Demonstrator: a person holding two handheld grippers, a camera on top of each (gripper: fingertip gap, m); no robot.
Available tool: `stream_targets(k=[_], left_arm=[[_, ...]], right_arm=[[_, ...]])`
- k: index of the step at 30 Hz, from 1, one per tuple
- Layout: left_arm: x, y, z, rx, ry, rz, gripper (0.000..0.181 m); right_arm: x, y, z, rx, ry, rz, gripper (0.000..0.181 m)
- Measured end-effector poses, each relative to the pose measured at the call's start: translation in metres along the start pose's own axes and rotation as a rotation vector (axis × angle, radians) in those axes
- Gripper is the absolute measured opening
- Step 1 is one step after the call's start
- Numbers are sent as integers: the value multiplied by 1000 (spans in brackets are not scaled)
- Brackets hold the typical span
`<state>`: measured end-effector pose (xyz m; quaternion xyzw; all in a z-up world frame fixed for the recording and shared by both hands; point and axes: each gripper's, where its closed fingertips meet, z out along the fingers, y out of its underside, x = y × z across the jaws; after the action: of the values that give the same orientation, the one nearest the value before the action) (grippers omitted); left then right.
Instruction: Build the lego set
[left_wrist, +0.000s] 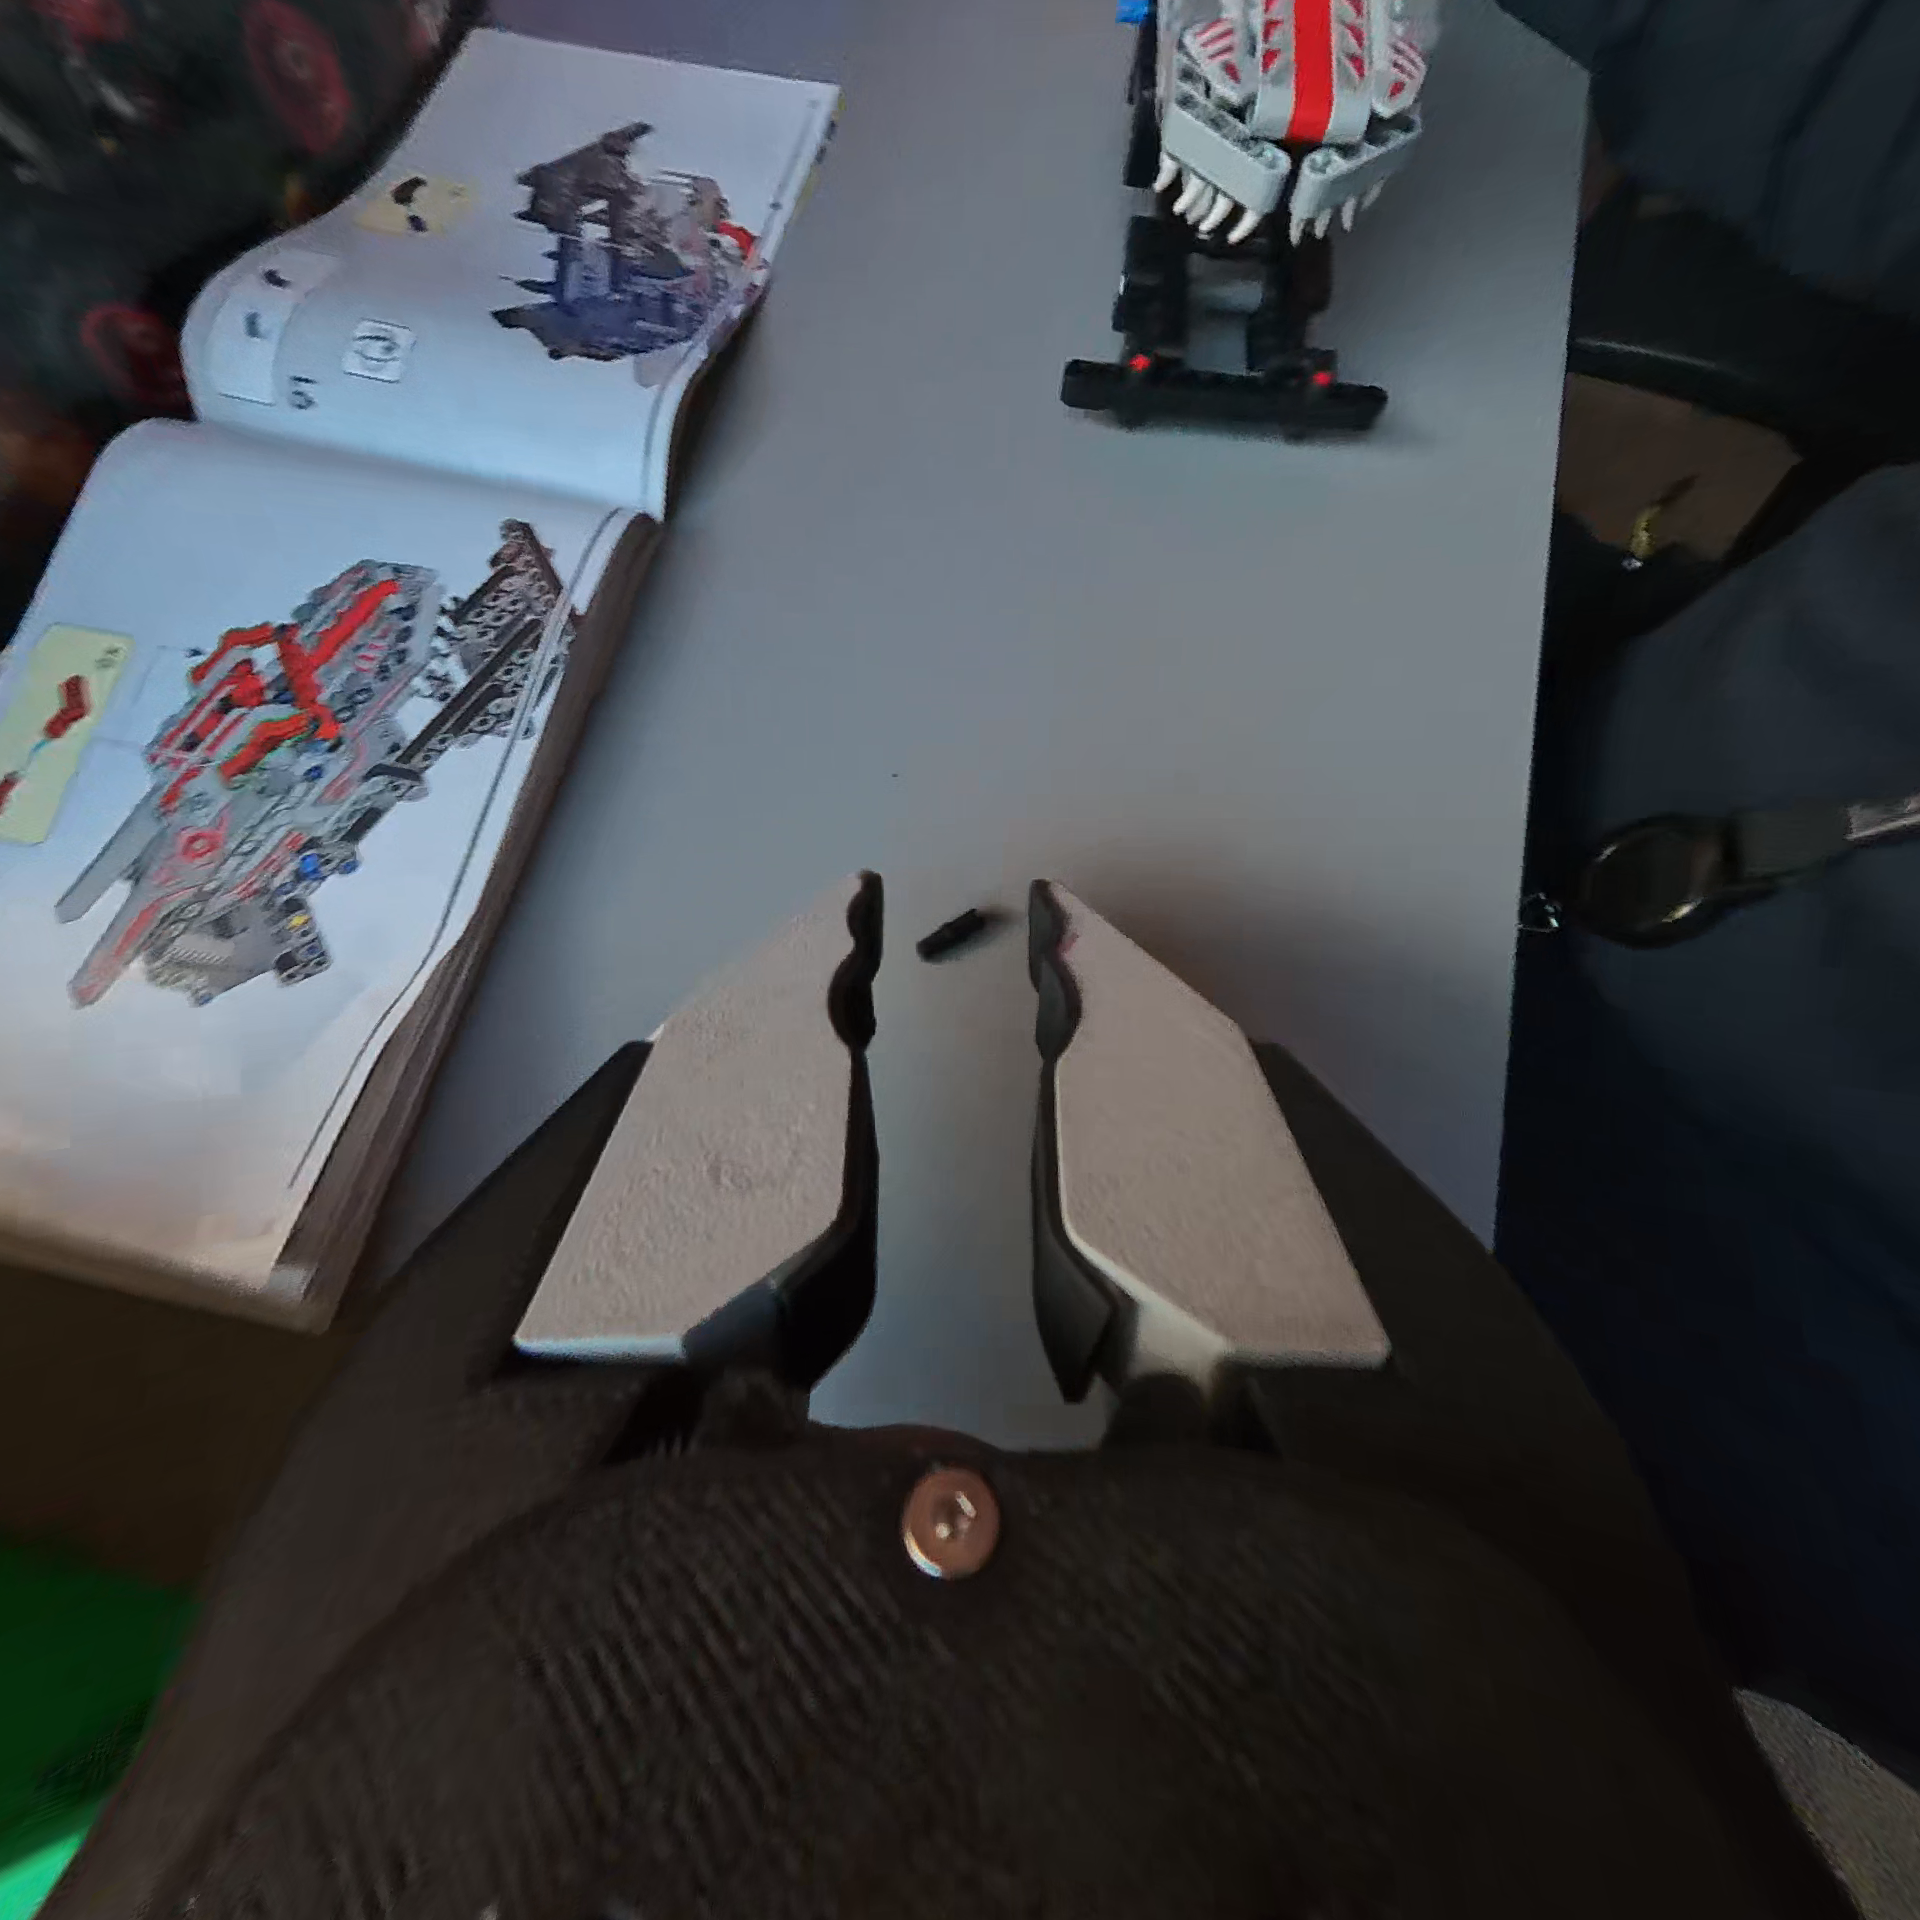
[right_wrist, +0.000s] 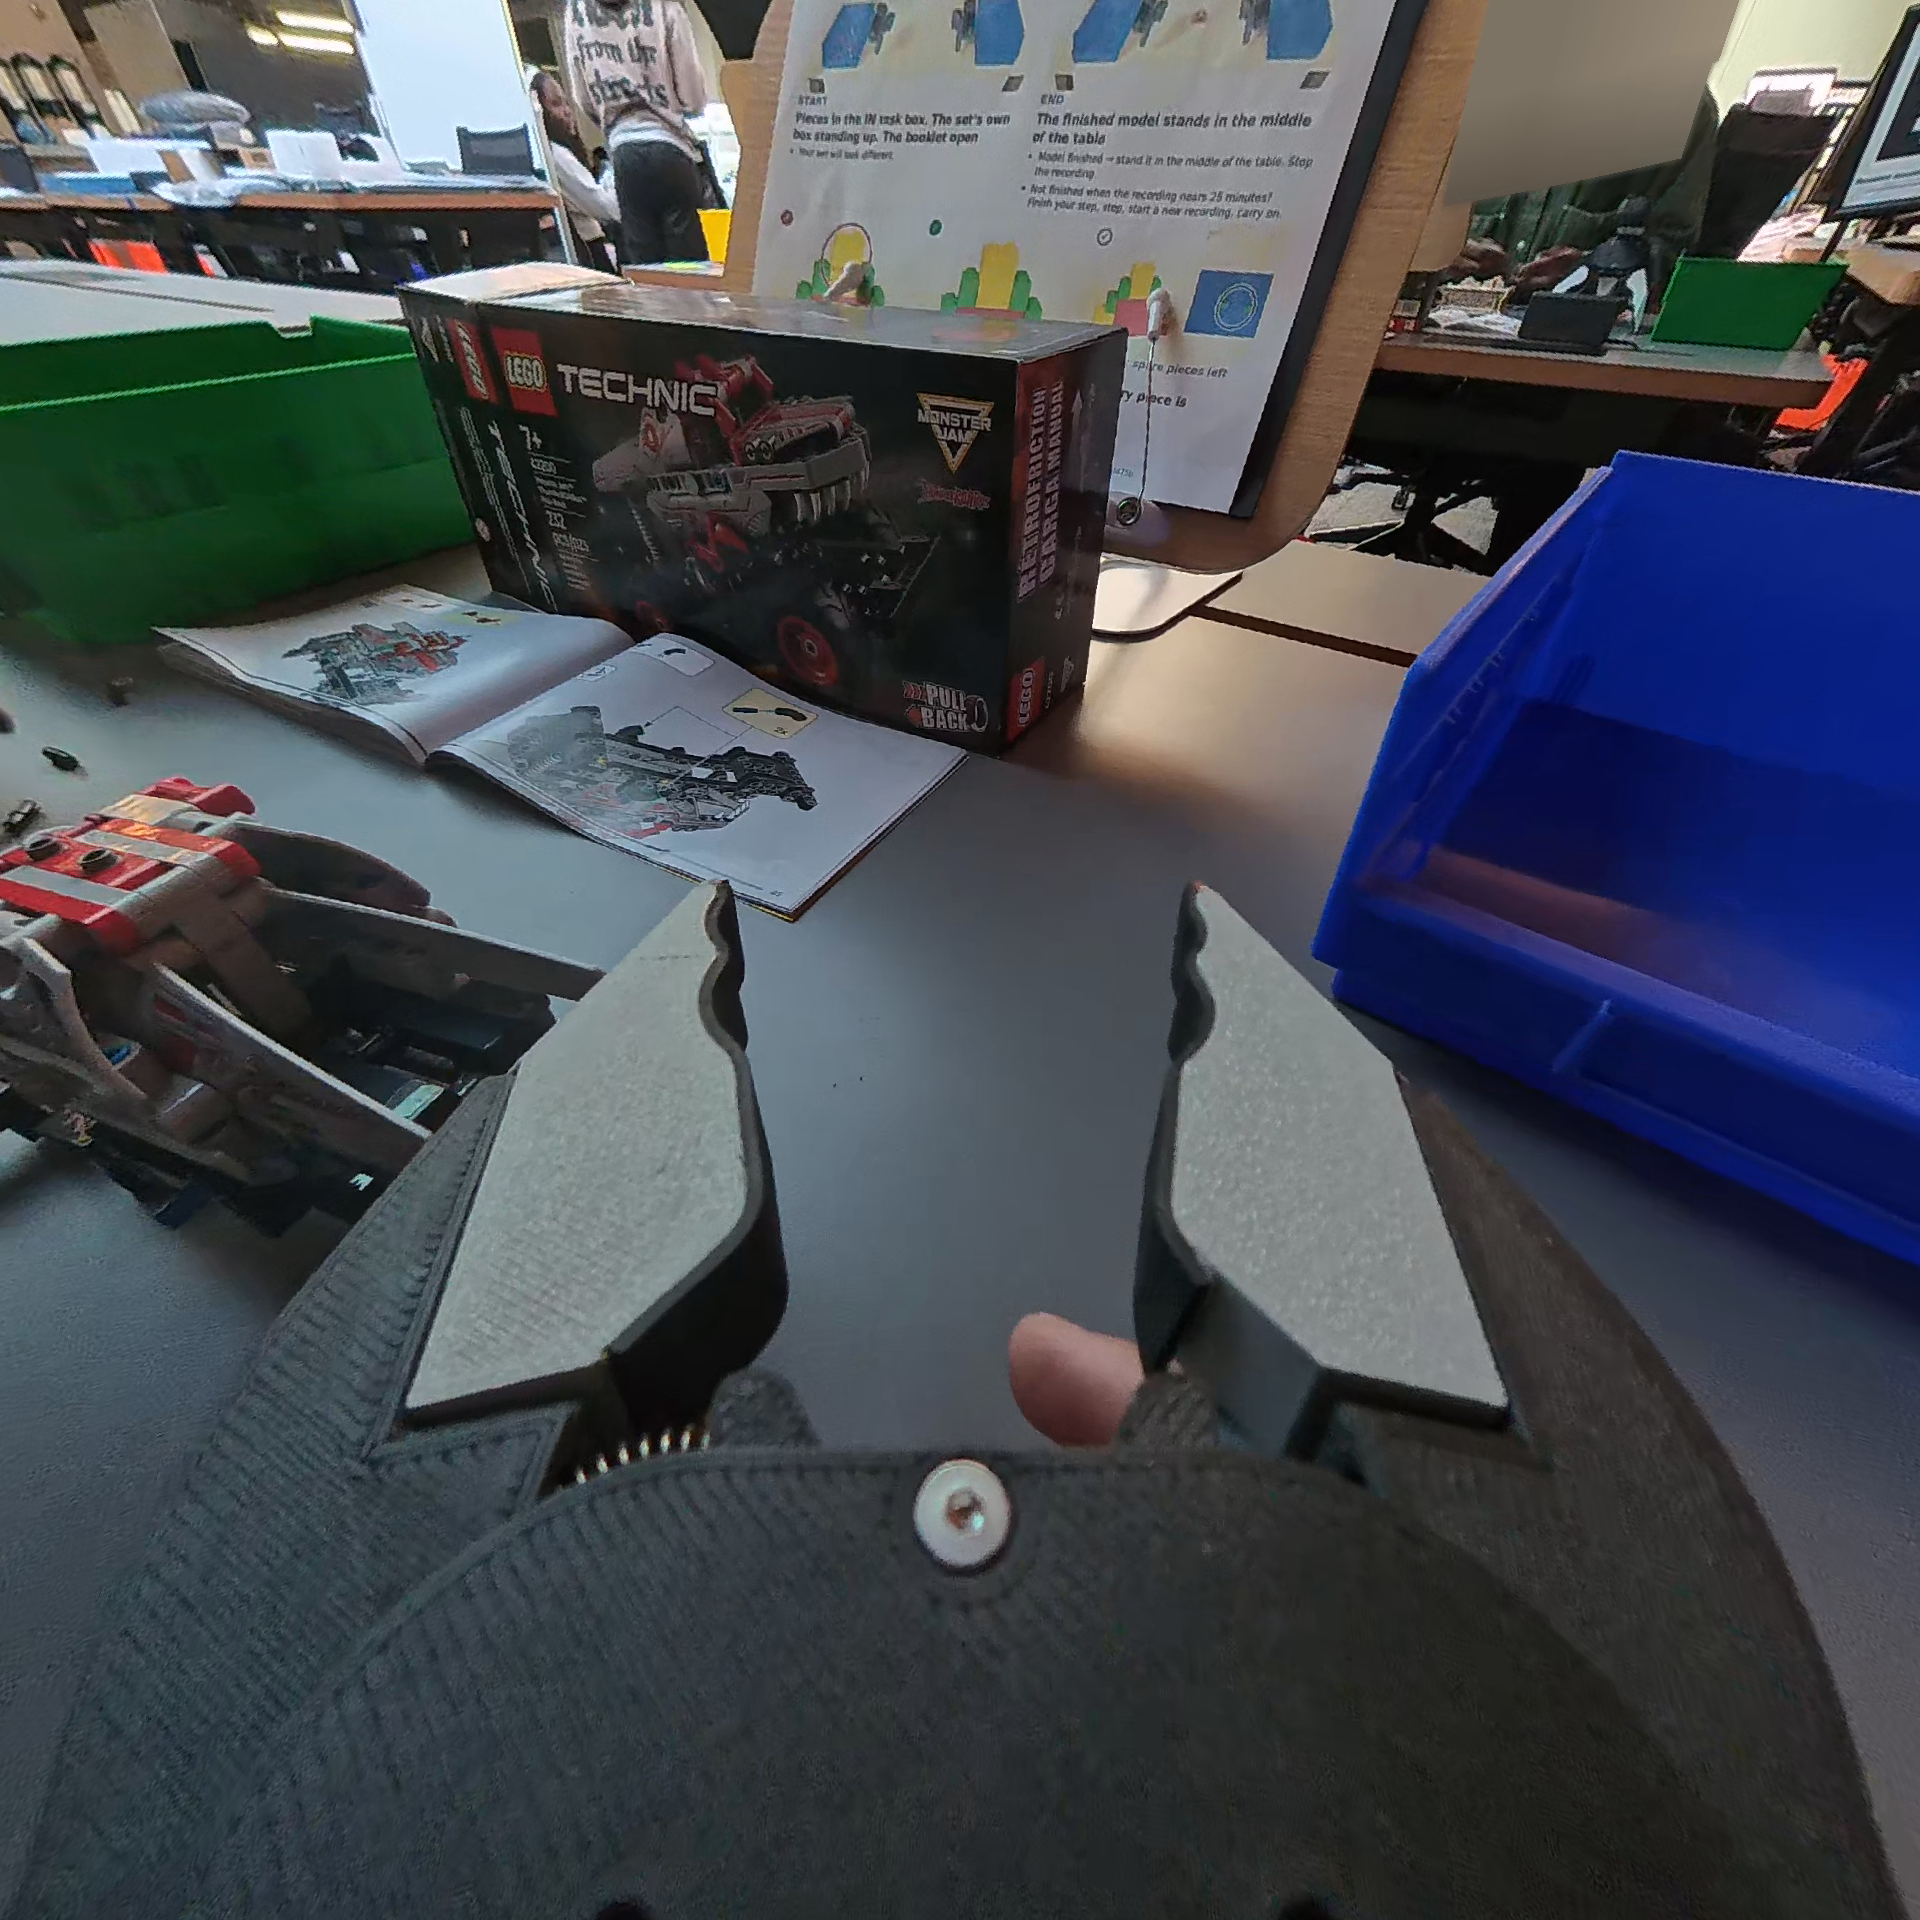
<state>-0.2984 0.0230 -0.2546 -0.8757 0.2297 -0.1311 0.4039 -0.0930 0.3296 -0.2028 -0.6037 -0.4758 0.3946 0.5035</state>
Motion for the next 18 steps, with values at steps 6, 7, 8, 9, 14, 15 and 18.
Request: stream_targets(k=[6, 7, 8, 9, 14, 15, 18], left_arm=[[-6, 20, 23, -123, -25, 31, 0], [-8, 23, 19, -131, -42, 24, 0], [-12, 27, 13, -141, -67, 17, 0], [-17, 32, 6, -149, -102, 10, 0], [-44, 46, -19, -112, -290, -57, 9], [-43, 46, -21, -94, -294, -74, 12], [-28, 41, -22, -17, -241, -113, 17]], right_arm=[[-1, -3, -3, 18, -2, 2, 80], [-1, -3, -3, 21, -3, 4, 80], [-1, -4, -4, 25, -4, 6, 79], [-1, -4, -4, 27, -6, 6, 78], [-4, -2, -2, 11, -17, -8, 78], [-4, -2, -1, 9, -16, -13, 78], [-5, -2, -2, 12, -14, -18, 77]])
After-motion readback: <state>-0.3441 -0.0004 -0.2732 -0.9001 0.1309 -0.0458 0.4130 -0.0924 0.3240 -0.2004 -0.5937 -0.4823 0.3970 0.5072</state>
